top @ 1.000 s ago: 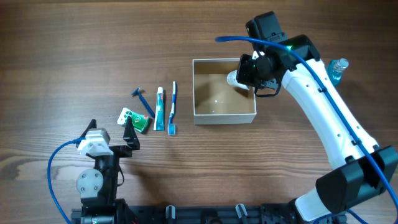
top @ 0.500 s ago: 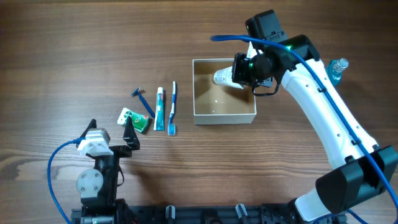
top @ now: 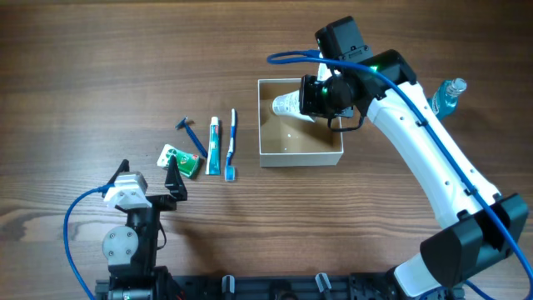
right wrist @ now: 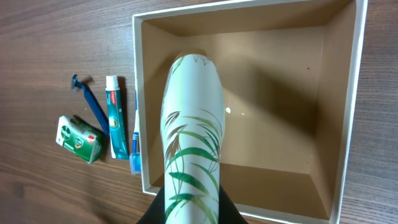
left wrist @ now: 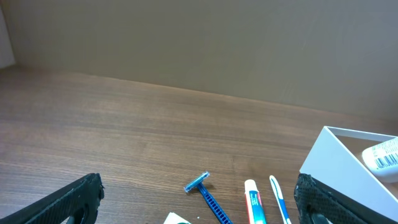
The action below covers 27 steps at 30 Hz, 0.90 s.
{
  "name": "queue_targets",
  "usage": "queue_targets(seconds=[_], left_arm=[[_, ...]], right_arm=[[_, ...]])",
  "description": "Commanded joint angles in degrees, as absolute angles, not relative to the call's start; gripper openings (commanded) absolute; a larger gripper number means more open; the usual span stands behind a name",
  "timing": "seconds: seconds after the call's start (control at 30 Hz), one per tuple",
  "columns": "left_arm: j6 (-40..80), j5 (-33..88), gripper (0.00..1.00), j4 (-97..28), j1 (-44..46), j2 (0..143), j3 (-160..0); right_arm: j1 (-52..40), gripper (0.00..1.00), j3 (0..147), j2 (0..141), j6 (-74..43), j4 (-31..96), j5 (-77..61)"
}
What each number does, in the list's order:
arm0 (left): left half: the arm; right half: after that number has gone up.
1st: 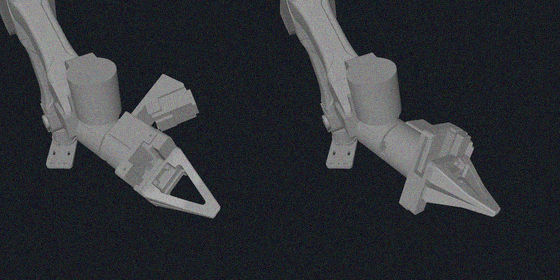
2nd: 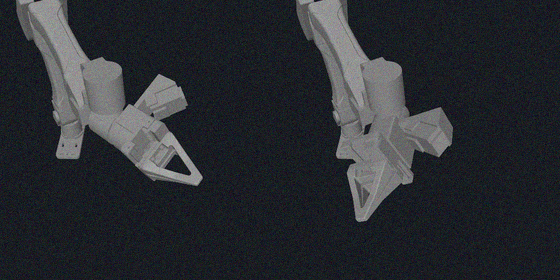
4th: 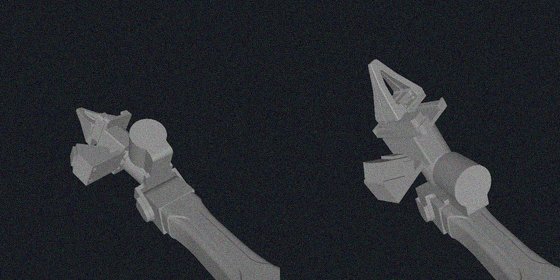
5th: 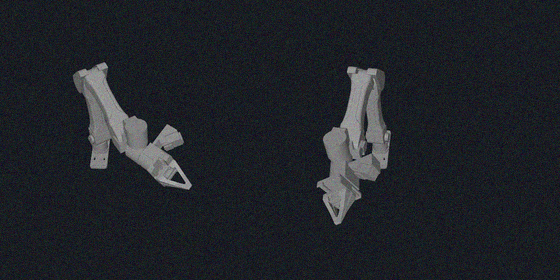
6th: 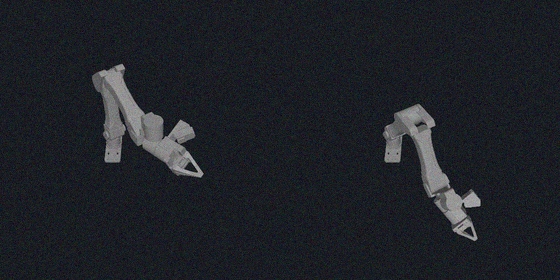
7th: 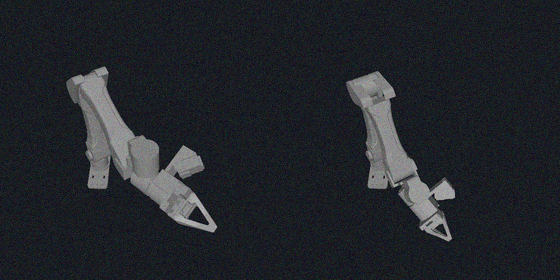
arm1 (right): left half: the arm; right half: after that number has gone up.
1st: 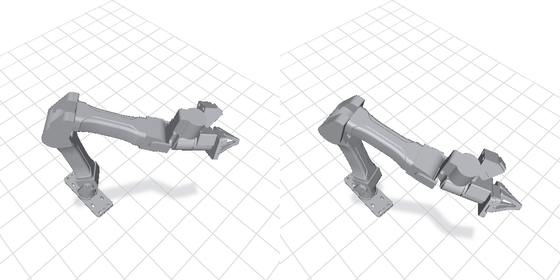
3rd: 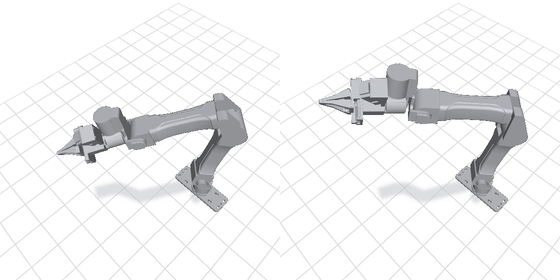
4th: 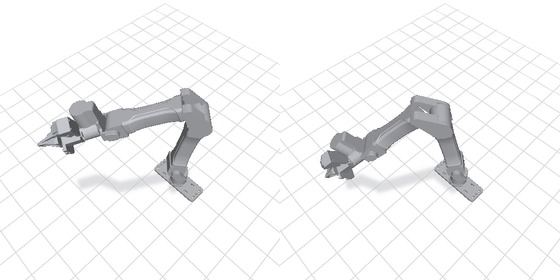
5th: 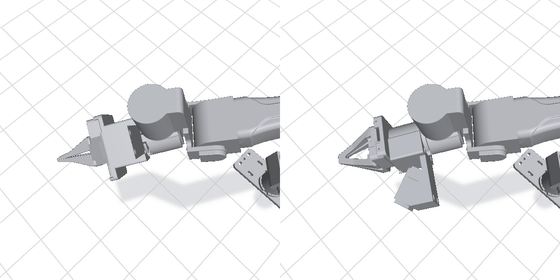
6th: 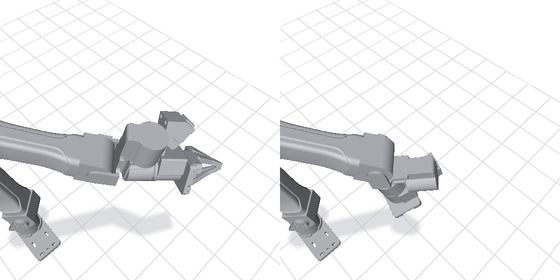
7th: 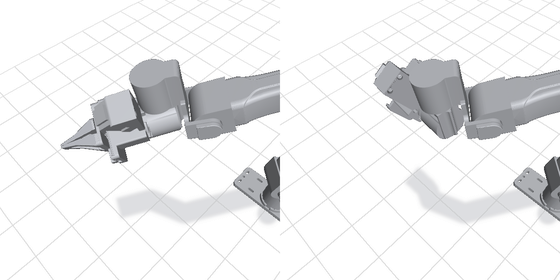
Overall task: Pack container
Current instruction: 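Lower the Pantene tube into the box's left side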
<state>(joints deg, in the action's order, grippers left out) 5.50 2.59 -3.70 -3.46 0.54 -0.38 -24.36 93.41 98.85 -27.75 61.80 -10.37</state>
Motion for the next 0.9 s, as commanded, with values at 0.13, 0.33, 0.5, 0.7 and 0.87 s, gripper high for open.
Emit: queue_targets(seconds=[0.13,0.33,0.5,0.7,0.87], left_arm=[[6.48,1.87,1.00,-4.32,-3.18,0.38,-0.34],[6.48,1.87,1.00,-4.32,-3.18,0.38,-0.34],[6.48,1.87,1.00,-4.32,-3.18,0.38,-0.34],[6.48,1.87,1.00,-4.32,-3.18,0.38,-0.34],[6.48,1.87,1.00,-4.32,-3.18,0.38,-0.34]], right_arm=[[-24.58,0.04,94.17,100.38,-26.83,61.10,-11.51],[-24.58,0.04,94.17,101.54,-26.55,60.62,-11.75],[-24.58,0.04,94.17,101.84,-26.50,60.69,-11.75],[-24.58,0.05,94.17,101.86,-26.50,60.64,-11.75],[-24.58,0.06,94.17,101.86,-26.50,60.53,-12.60]])
